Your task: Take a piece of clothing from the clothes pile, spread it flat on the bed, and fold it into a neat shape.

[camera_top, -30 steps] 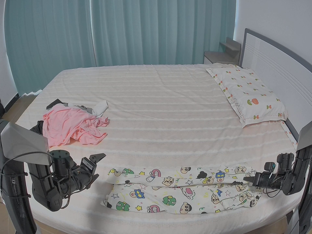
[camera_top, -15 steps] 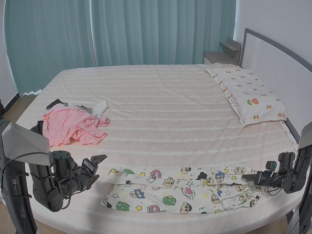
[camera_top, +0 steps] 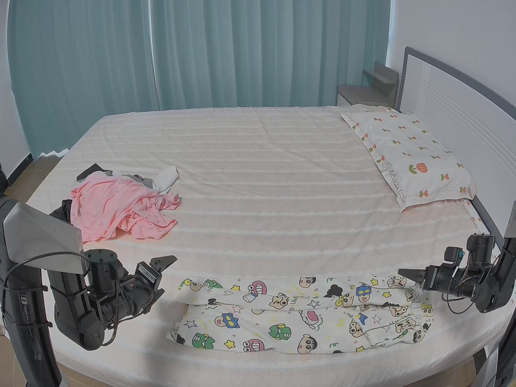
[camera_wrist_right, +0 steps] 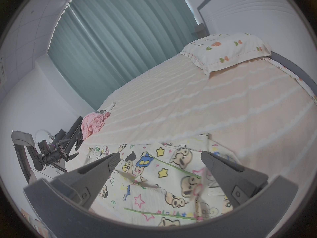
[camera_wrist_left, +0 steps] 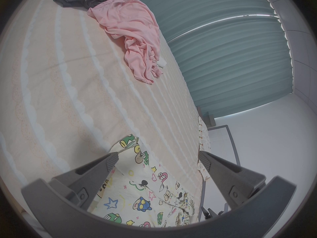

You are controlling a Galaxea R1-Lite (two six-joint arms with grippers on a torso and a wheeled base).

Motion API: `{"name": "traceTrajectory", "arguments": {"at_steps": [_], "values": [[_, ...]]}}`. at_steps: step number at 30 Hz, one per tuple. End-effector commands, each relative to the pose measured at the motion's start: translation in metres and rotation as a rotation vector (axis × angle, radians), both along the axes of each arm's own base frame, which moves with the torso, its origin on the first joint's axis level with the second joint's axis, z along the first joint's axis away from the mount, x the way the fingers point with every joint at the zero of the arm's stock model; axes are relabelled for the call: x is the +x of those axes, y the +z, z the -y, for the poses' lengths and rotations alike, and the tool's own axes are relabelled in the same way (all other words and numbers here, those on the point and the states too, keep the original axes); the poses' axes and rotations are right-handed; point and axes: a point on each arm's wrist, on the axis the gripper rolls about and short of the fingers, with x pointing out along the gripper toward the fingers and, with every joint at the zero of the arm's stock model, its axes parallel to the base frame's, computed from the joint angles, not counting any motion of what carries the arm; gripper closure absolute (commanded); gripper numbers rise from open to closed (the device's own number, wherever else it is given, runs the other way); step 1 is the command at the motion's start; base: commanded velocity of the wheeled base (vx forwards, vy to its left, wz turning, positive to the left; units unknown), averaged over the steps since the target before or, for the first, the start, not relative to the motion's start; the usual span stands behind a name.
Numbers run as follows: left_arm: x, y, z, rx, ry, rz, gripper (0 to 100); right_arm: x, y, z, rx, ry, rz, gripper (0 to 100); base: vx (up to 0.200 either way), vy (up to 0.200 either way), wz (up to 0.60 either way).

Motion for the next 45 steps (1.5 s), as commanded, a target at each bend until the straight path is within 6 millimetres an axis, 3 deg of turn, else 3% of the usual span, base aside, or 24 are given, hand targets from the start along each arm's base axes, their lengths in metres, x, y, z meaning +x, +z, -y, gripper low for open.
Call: {"name": "traceTrajectory", "arguments": {"at_steps": [1, 11, 17, 20, 25, 27, 30, 36, 45], "values": [[0.0, 0.001, 0.0, -0.004, -0.001, 0.015, 0, 0.03, -0.034, -0.04, -0.043, 0.049, -0.094, 0, 0.0, 0.0, 0.0], [0.0, 0.001, 0.0, -0.003, 0.0, 0.015, 0, 0.042, -0.065, -0.04, 0.014, 0.016, -0.183, 0, 0.0, 0.0, 0.0], [0.0, 0.001, 0.0, -0.003, 0.0, 0.015, 0, 0.041, -0.064, -0.04, 0.009, 0.008, -0.188, 0, 0.0, 0.0, 0.0], [0.0, 0.001, 0.0, -0.003, 0.0, 0.015, 0, 0.037, -0.051, -0.039, 0.012, 0.004, -0.152, 0, 0.0, 0.0, 0.0], [0.0, 0.001, 0.0, -0.002, -0.001, 0.015, 0, 0.017, -0.015, -0.038, 0.025, -0.001, -0.093, 0, 0.0, 0.0, 0.0], [0.0, 0.001, 0.0, -0.002, -0.001, 0.014, 0, -0.004, 0.002, -0.037, 0.042, -0.019, -0.082, 0, 0.0, 0.0, 0.0], [0.0, 0.001, 0.0, -0.002, -0.001, 0.014, 0, -0.03, 0.01, -0.027, 0.05, -0.064, -0.104, 0, 0.0, 0.0, 0.0], [0.0, 0.001, 0.0, -0.002, -0.001, 0.014, 0, -0.069, 0.0, -0.008, 0.04, -0.149, -0.221, 0, 0.0, 0.0, 0.0], [0.0, 0.0, 0.0, 0.003, -0.002, 0.013, 0, -0.08, -0.012, 0.005, 0.01, -0.187, -0.324, 0, 0.0, 0.0, 0.0]]}}
